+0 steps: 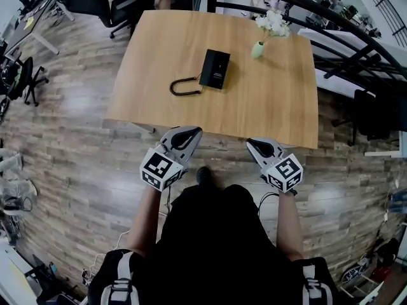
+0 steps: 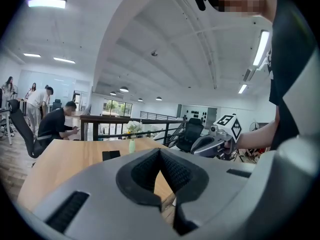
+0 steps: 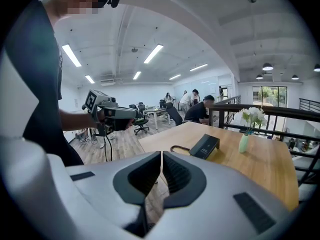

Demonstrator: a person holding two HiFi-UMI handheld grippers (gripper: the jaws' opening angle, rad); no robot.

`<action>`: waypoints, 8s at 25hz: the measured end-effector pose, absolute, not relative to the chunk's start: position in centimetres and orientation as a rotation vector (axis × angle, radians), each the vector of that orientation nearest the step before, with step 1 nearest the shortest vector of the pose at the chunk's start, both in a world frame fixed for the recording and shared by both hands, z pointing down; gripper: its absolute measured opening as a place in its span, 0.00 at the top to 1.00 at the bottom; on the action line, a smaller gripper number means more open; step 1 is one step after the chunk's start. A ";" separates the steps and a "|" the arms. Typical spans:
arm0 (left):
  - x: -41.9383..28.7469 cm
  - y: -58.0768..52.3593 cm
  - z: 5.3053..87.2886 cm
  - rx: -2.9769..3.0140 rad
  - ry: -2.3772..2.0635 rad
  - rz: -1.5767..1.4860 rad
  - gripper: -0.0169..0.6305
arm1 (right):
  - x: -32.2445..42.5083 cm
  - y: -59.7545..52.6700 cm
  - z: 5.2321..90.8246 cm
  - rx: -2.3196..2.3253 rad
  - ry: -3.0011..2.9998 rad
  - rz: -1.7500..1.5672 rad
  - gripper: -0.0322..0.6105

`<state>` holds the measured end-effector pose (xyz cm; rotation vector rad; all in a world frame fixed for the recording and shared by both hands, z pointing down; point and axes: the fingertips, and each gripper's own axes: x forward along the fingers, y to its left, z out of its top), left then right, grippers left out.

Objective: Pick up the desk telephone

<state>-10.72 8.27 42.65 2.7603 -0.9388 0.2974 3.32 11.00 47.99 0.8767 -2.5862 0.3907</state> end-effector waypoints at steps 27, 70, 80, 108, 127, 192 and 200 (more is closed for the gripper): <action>-10.0 2.0 42.1 2.668 -1.102 0.280 0.95 | 4.3 2.9 48.0 0.719 -2.649 0.377 0.91; -11.5 -9.7 41.3 2.560 -1.215 0.250 0.95 | 3.9 -11.1 48.8 0.590 -2.667 0.407 0.91; -14.2 -14.8 46.1 2.608 -0.950 0.245 0.95 | 1.0 -13.0 51.5 0.795 -2.609 0.532 0.91; -14.5 -25.2 61.6 2.215 -0.695 0.377 0.87 | 1.0 -20.5 62.3 0.831 -2.501 0.964 0.91; -12.1 -27.9 69.1 2.132 -0.513 0.512 0.64 | 0.8 -24.7 69.4 0.830 -2.444 1.207 0.68; -7.5 -27.8 72.5 2.059 -0.364 0.511 0.66 | -2.9 -27.3 72.6 0.788 -2.422 1.605 0.63; -7.3 -26.7 71.1 2.061 -0.377 0.516 0.66 | -2.6 -26.3 71.3 0.751 -2.432 1.645 0.63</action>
